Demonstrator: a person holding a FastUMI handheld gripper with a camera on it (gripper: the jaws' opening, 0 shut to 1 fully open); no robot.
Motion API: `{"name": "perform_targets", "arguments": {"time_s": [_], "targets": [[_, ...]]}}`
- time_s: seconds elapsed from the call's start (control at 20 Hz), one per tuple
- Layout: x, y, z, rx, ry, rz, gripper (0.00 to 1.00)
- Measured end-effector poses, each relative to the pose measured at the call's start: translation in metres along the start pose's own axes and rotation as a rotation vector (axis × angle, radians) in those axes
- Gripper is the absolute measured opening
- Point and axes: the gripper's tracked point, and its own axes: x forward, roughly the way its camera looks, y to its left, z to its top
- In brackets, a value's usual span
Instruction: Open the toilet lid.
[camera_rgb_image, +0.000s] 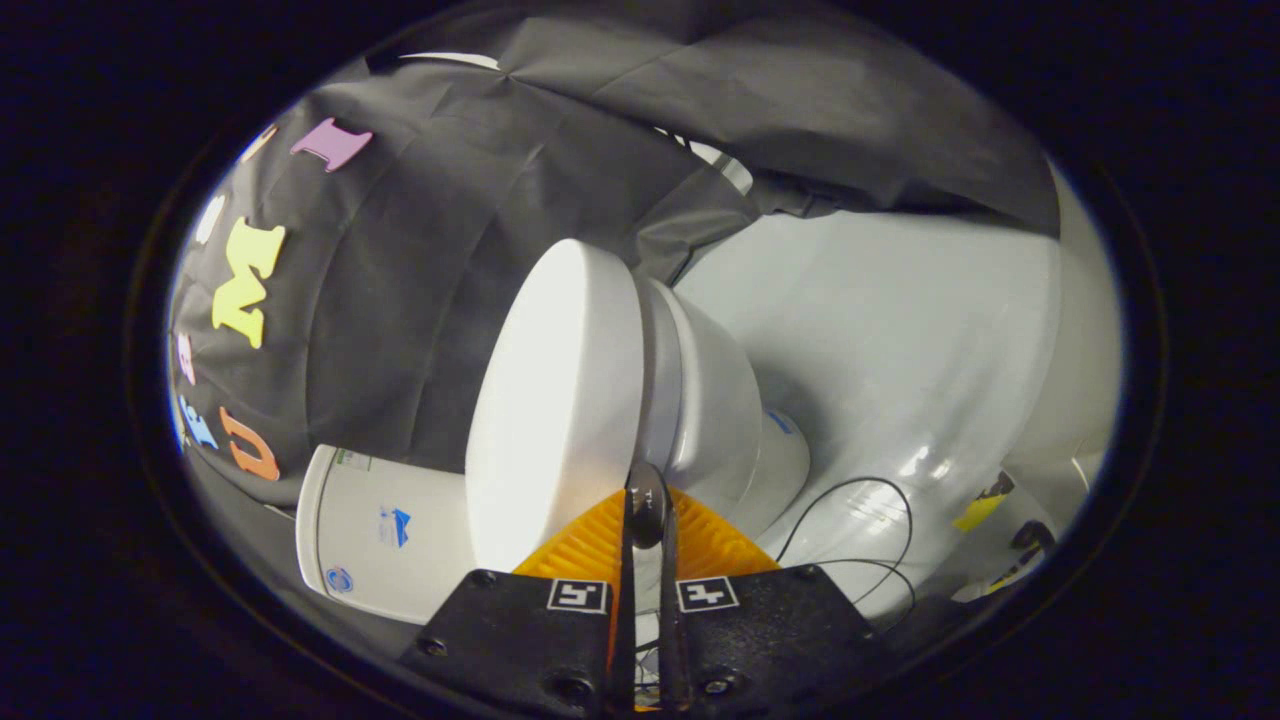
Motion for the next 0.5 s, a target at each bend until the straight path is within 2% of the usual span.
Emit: {"name": "perform_targets", "arguments": {"time_s": [0.5], "targets": [[-0.0051, 0.0121, 0.0064, 0.018, -0.006, 0.093, 0.07]]}}
